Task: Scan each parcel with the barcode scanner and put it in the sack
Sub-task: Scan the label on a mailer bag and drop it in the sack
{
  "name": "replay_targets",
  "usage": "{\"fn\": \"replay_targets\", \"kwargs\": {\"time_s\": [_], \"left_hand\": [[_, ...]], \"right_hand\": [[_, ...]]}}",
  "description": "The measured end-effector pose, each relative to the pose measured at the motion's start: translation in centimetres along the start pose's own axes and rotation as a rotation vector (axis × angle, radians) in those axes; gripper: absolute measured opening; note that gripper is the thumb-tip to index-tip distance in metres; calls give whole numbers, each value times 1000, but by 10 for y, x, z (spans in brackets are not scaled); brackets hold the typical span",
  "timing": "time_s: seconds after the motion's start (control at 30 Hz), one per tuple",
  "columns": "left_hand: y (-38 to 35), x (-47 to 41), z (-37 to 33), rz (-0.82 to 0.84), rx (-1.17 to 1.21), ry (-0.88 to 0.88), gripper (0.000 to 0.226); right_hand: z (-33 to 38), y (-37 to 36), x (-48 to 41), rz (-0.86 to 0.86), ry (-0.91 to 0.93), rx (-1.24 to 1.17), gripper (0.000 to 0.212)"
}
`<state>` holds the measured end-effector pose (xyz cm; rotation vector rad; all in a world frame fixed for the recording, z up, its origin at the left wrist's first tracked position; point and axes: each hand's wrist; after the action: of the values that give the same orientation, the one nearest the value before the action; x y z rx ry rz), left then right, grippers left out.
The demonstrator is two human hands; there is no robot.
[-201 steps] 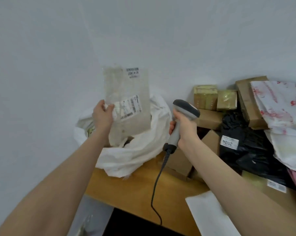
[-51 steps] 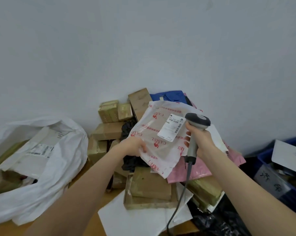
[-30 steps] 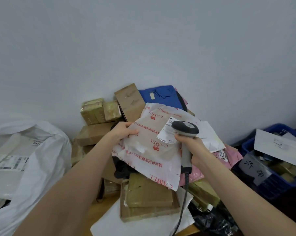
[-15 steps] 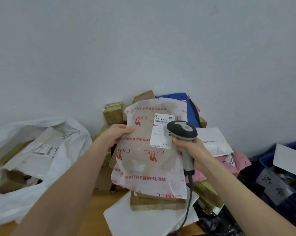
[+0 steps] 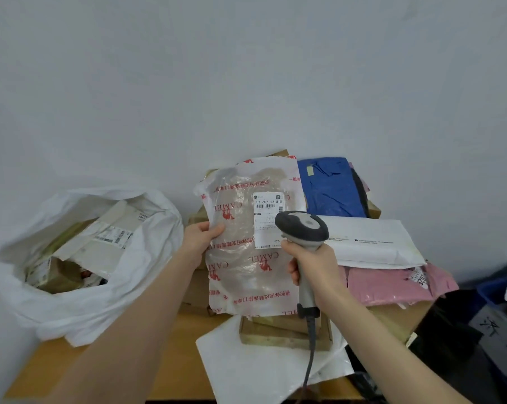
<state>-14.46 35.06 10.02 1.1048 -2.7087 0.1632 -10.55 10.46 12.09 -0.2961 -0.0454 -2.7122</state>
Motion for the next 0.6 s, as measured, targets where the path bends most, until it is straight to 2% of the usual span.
{"fn": "replay_targets", "kwargs": {"time_s": [0.17,0.6], "left_hand": [[2,0,2,-7,-15,-4,29],[9,-2,3,-39,-29,0,20]], "right_hand": [[3,-9,4,28,-17,-2,20],[8,-13,9,57,-34,29,19]]}}
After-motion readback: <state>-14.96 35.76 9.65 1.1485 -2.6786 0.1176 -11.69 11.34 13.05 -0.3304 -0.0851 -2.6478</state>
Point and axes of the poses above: each hand's wrist, its own x-axis away from the middle knuckle, its own y-axis out of the back of the hand, z = x × y, and after that the axes turned 5 degrees about x, right-handed
